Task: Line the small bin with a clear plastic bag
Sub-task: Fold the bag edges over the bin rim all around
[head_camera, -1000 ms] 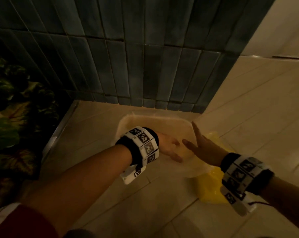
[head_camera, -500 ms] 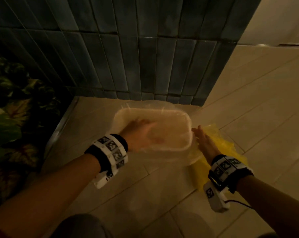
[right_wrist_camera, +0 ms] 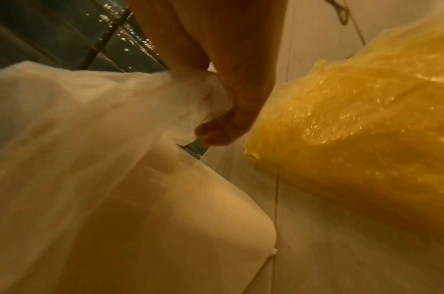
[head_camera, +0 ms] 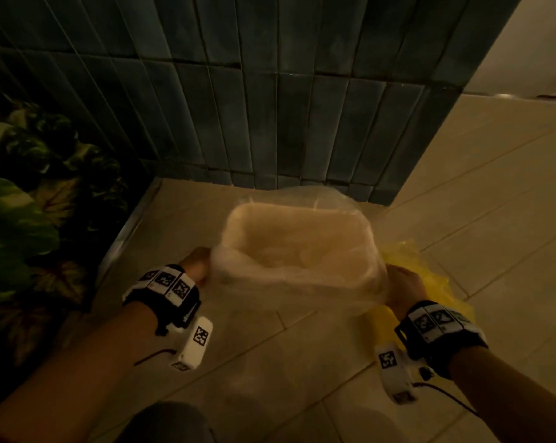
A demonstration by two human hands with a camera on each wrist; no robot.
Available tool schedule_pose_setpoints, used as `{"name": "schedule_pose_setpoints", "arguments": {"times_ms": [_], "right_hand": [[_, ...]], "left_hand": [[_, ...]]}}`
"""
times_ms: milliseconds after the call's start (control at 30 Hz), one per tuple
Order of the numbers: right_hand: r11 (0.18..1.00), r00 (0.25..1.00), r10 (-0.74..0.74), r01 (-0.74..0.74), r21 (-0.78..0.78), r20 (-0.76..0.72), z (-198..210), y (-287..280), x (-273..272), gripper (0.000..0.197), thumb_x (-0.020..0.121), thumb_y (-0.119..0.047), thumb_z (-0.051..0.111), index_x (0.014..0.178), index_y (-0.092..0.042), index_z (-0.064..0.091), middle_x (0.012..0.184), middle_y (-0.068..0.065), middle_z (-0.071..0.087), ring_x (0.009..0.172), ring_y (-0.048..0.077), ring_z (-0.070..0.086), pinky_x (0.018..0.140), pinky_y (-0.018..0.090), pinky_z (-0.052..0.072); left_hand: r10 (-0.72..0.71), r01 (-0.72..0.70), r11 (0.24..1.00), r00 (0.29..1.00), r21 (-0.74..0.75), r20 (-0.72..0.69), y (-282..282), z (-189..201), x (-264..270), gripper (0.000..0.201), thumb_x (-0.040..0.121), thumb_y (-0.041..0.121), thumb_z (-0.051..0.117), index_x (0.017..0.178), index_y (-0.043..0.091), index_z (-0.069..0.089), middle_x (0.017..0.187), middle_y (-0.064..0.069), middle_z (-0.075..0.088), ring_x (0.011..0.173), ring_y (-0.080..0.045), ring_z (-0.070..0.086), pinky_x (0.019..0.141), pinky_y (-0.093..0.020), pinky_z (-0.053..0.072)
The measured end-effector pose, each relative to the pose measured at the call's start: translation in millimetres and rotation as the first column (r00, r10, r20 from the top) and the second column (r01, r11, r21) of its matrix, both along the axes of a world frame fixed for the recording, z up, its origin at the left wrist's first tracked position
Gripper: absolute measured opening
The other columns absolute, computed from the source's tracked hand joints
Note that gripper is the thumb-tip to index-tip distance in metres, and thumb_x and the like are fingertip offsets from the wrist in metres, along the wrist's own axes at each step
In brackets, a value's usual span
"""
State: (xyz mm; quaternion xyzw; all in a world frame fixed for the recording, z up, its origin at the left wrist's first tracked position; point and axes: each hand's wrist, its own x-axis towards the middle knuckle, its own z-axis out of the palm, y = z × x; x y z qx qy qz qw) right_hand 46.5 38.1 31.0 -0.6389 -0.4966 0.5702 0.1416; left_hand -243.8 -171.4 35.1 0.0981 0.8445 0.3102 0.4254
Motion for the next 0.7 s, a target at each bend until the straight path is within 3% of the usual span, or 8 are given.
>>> {"name": "schedule_pose_setpoints", "arguments": {"times_ms": [133, 233, 333, 400, 500, 600, 633, 700], "right_hand": [[0.995, 0.996, -0.089, 0.089, -0.039, 0.001, -1.4, 4.1, 1.3, 0.038, 0.097, -0.018, 0.042, 0.131, -0.004, 0.05, 0.136, 0.014, 0.054, 0.117, 0.028, 0.054, 0.096, 0.032, 0.041], [0.995, 0.99, -0.1, 0.102, -0.017, 0.103, -14.3, 17.1, 8.9, 0.042, 0.097, -0.026, 0.039, 0.134, -0.005, 0.045, 0.134, 0.017, 0.054, 0.11, 0.03, 0.058, 0.086, 0.031, 0.047], [0.95, 0.951, -0.276, 0.249, -0.186, -0.139, -28.9, 27.0, 17.2, 0.045, 0.097, -0.006, 0.028, 0.141, 0.002, 0.031, 0.147, 0.02, 0.038, 0.1, 0.028, 0.058, 0.057, 0.026, 0.054], [0.917, 0.931, -0.329, 0.276, -0.287, -0.158, -38.7, 34.7, 21.1, 0.046, 0.096, -0.004, 0.029, 0.142, 0.003, 0.029, 0.147, 0.022, 0.035, 0.116, 0.036, 0.053, 0.061, 0.033, 0.05], [0.879, 0.903, -0.378, 0.282, -0.384, -0.204, -44.4, 36.2, 22.0, 0.05, 0.096, -0.023, 0.04, 0.141, -0.001, 0.033, 0.144, 0.02, 0.041, 0.098, 0.032, 0.056, 0.072, 0.04, 0.047], [0.871, 0.878, -0.339, 0.157, -0.466, -0.337, -44.8, 42.0, 21.6, 0.099, 0.054, -0.05, 0.081, 0.137, -0.01, 0.043, 0.131, 0.017, 0.056, 0.106, 0.035, 0.059, 0.085, 0.048, 0.051], [0.888, 0.897, -0.27, 0.091, -0.451, -0.35, -40.9, 43.9, 20.1, 0.103, 0.039, -0.048, 0.087, 0.129, -0.011, 0.051, 0.121, 0.017, 0.063, 0.107, 0.036, 0.06, 0.083, 0.049, 0.053], [0.926, 0.914, -0.147, -0.007, -0.378, -0.378, -36.8, 53.3, 16.4, 0.089, 0.039, -0.042, 0.087, 0.117, -0.01, 0.06, 0.103, 0.013, 0.072, 0.103, 0.034, 0.061, 0.075, 0.045, 0.058]], "left_hand": [[0.138, -0.141, 0.989, 0.987, -0.037, -0.083, -0.8, -2.7, -8.2, 0.039, 0.098, 0.01, 0.037, 0.133, -0.007, 0.044, 0.141, -0.026, 0.044, 0.13, -0.037, 0.044, 0.104, -0.038, 0.036], [0.288, -0.29, 0.956, 0.957, 0.047, 0.047, -15.0, -23.6, -26.7, 0.051, 0.096, 0.033, 0.042, 0.133, -0.001, 0.047, 0.141, -0.021, 0.046, 0.129, -0.035, 0.045, 0.111, -0.037, 0.034], [0.438, -0.482, 0.865, 0.859, 0.135, 0.264, -24.8, -71.0, -54.2, 0.084, 0.072, 0.069, 0.047, 0.13, 0.008, 0.052, 0.133, -0.014, 0.056, 0.119, -0.035, 0.055, 0.107, -0.047, 0.039], [0.466, -0.53, 0.834, 0.827, 0.157, 0.315, -26.9, -83.0, -62.5, 0.083, 0.072, 0.066, 0.049, 0.133, 0.011, 0.049, 0.136, -0.012, 0.053, 0.123, -0.035, 0.052, 0.11, -0.048, 0.036], [0.499, -0.59, 0.783, 0.784, 0.194, 0.369, -22.4, -56.1, -55.7, 0.081, 0.063, 0.054, 0.06, 0.132, 0.014, 0.052, 0.131, -0.011, 0.058, 0.118, -0.031, 0.055, 0.11, -0.047, 0.036], [0.464, -0.58, 0.77, 0.795, 0.265, 0.392, -11.1, -15.6, -41.5, 0.048, 0.075, 0.044, 0.058, 0.111, 0.013, 0.064, 0.108, -0.007, 0.063, 0.099, -0.029, 0.057, 0.101, -0.041, 0.041], [0.451, -0.567, 0.769, 0.809, 0.296, 0.378, -6.8, -8.3, -40.6, 0.035, 0.081, 0.042, 0.055, 0.1, 0.015, 0.064, 0.101, -0.005, 0.061, 0.091, -0.027, 0.056, 0.092, -0.037, 0.043], [0.413, -0.529, 0.783, 0.836, 0.328, 0.362, -1.2, 0.4, -42.4, 0.029, 0.088, 0.039, 0.05, 0.1, 0.014, 0.062, 0.106, -0.006, 0.059, 0.092, -0.023, 0.052, 0.085, -0.035, 0.042]]}}
